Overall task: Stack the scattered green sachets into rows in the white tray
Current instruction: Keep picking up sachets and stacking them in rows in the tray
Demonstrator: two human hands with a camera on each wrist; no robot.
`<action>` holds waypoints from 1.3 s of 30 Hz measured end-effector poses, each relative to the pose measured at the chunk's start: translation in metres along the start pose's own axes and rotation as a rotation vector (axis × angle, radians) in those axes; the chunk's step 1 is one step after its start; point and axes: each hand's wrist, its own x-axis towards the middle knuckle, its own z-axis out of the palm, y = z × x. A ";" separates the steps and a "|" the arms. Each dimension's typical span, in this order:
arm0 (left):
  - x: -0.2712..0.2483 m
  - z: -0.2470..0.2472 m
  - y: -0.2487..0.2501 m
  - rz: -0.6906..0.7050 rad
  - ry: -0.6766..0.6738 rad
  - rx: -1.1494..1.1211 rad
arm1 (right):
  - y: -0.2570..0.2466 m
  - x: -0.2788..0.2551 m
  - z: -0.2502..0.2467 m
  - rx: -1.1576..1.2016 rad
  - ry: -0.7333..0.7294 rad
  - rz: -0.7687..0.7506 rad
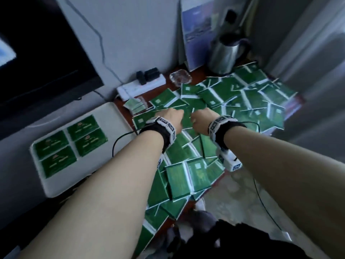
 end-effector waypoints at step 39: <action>0.446 -0.029 0.311 0.109 -0.085 -0.005 | 0.549 0.139 0.002 0.249 0.017 0.445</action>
